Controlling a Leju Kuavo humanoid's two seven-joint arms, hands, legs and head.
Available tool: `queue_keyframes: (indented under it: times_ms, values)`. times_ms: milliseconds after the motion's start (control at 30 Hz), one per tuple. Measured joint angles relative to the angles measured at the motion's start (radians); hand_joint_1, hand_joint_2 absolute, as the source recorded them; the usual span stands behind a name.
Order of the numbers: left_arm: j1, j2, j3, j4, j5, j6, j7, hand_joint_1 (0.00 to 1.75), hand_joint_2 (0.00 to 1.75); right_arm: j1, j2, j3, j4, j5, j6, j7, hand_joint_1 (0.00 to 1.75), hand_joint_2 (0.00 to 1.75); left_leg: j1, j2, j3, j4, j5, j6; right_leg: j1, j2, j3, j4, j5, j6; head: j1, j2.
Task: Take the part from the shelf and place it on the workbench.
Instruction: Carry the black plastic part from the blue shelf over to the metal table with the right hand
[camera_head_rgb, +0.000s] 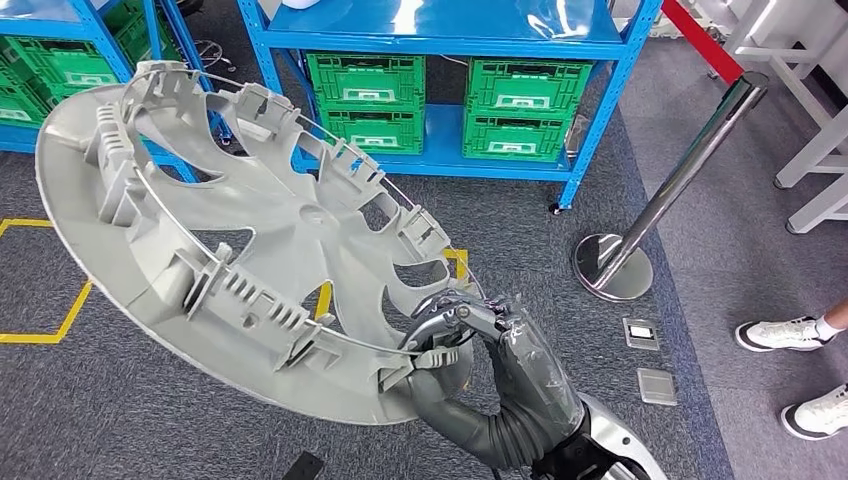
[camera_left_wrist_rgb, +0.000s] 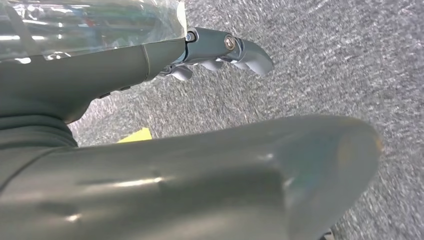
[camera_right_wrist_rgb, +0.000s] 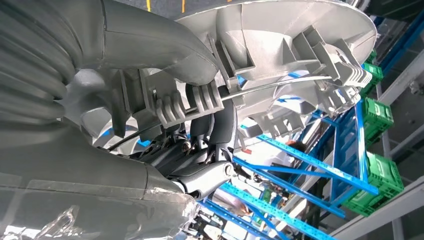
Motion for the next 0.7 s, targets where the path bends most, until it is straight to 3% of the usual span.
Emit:
queue_keyframes:
  times_ms: [100, 233, 400, 467, 533, 567, 600, 633, 700]
  values:
    - [0.0, 0.0, 0.0, 0.0, 0.01, -0.002, -0.004, 0.0, 1.75, -0.005, 0.001, 0.002, 0.0, 0.005, 0.005, 0.0, 1.75, 1.75, -0.002, 0.0, -0.001, 0.001, 0.0, 0.004, -0.002, 0.0, 0.002, -0.007, 0.005, 0.009, 0.002, 0.0]
    - [0.0, 0.002, 0.0, 0.0, 0.017, -0.009, -0.008, 0.0, 1.75, -0.012, 0.004, 0.007, 0.0, 0.009, 0.013, -0.005, 1.75, 1.75, -0.01, 0.0, -0.002, 0.004, -0.001, 0.015, -0.01, 0.0, 0.004, -0.013, 0.008, 0.04, 0.001, 0.0]
    - [-0.006, 0.005, -0.001, 0.0, 0.003, -0.016, -0.004, 0.0, 1.75, -0.015, 0.005, 0.007, 0.001, 0.01, 0.015, -0.014, 1.75, 1.75, -0.009, -0.003, 0.003, -0.01, 0.008, 0.032, -0.015, -0.004, 0.003, -0.009, 0.001, 0.056, 0.002, 0.0]
    - [-0.013, 0.006, -0.005, 0.0, -0.006, -0.022, 0.004, 0.0, 1.75, -0.015, 0.005, 0.005, 0.001, 0.01, 0.014, -0.018, 1.75, 1.75, -0.003, -0.007, 0.007, -0.021, 0.015, 0.038, -0.016, -0.003, -0.029, 0.059, -0.041, 0.061, 0.005, 0.0]
    - [-0.021, 0.006, -0.01, 0.0, -0.013, -0.027, 0.012, 0.0, 1.75, -0.013, 0.005, 0.005, 0.004, 0.009, 0.014, -0.021, 1.75, 1.75, -0.003, -0.016, 0.006, -0.021, 0.016, 0.039, -0.018, -0.002, -0.095, 0.194, -0.099, 0.062, 0.008, 0.0]
    - [-0.024, 0.006, -0.013, 0.0, -0.015, -0.029, 0.016, 0.0, 1.75, -0.012, 0.004, 0.004, 0.006, 0.009, 0.014, -0.022, 1.75, 1.75, -0.003, -0.021, 0.007, -0.021, 0.015, 0.039, -0.019, -0.002, -0.123, 0.246, -0.112, 0.062, 0.009, 0.0]
    - [-0.027, 0.006, -0.015, 0.0, -0.015, -0.031, 0.02, 0.0, 1.75, -0.012, 0.003, 0.003, 0.009, 0.007, 0.015, -0.024, 1.75, 1.75, -0.003, -0.029, 0.007, -0.021, 0.015, 0.037, -0.019, -0.002, -0.134, 0.263, -0.103, 0.061, 0.009, 0.0]
    - [-0.032, 0.006, -0.016, 0.0, -0.015, -0.033, 0.023, 0.0, 1.75, -0.014, 0.002, 0.0, 0.013, 0.004, 0.018, -0.027, 1.75, 1.75, -0.002, -0.038, 0.009, -0.02, 0.014, 0.035, -0.02, 0.001, -0.125, 0.236, -0.074, 0.059, 0.009, 0.0]
    - [-0.041, 0.006, -0.017, 0.0, -0.015, -0.034, 0.027, 0.0, 1.75, -0.021, 0.0, -0.007, 0.021, -0.006, 0.026, -0.035, 1.75, 1.75, 0.0, -0.057, 0.012, -0.018, 0.009, 0.026, -0.023, 0.032, -0.066, 0.105, -0.001, 0.051, 0.009, 0.0]
